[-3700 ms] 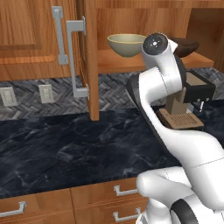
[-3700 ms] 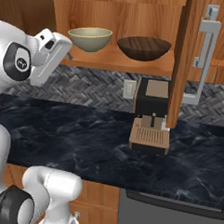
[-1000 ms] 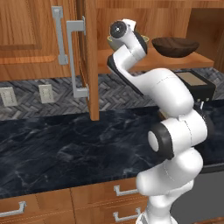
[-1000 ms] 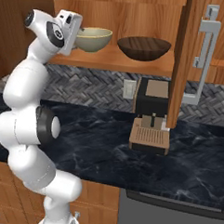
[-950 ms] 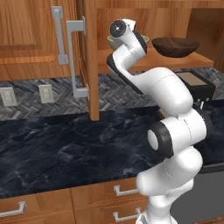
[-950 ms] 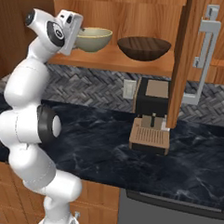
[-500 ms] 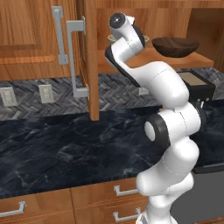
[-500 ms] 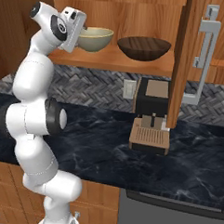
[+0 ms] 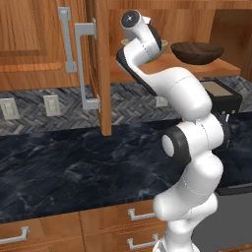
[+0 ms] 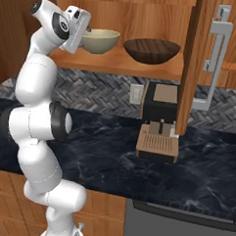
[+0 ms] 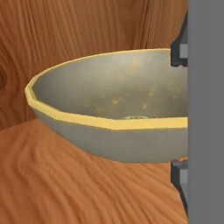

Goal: Pick up the bowls from the cabinet and place each bowl in front of a stool on the dining counter.

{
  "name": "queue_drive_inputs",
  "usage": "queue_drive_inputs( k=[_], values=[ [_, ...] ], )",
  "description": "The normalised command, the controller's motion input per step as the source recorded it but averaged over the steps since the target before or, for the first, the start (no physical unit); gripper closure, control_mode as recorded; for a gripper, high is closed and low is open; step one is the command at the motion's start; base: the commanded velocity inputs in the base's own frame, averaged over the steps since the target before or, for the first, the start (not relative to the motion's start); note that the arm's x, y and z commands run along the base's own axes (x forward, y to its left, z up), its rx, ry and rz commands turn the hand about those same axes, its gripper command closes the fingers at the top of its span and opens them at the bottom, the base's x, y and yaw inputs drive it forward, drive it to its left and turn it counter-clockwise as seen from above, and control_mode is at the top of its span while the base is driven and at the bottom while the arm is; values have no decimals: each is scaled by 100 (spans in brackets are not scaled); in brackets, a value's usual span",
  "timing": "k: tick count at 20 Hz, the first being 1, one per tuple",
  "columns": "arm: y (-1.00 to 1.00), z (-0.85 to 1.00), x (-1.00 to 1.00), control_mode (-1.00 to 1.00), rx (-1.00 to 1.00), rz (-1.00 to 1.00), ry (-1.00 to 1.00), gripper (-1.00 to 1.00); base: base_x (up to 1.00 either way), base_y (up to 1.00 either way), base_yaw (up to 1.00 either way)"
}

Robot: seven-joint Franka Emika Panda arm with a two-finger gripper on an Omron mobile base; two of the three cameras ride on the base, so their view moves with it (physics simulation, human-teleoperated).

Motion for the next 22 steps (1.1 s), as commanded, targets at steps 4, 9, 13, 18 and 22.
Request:
queue_drive_inputs(
  k=[4,9,13,18,22],
  values=[
    [-1,-23,0,-100,4,0,0,100,0,0,0],
    [-1,-32,0,-100,6,0,0,100,0,0,0],
    [1,-11,0,-100,2,0,-1,100,0,0,0],
    [18,0,-14,-100,-2,0,-10,100,0,0,0],
    [14,0,-61,-100,-7,-1,-17,100,0,0,0]
  ],
)
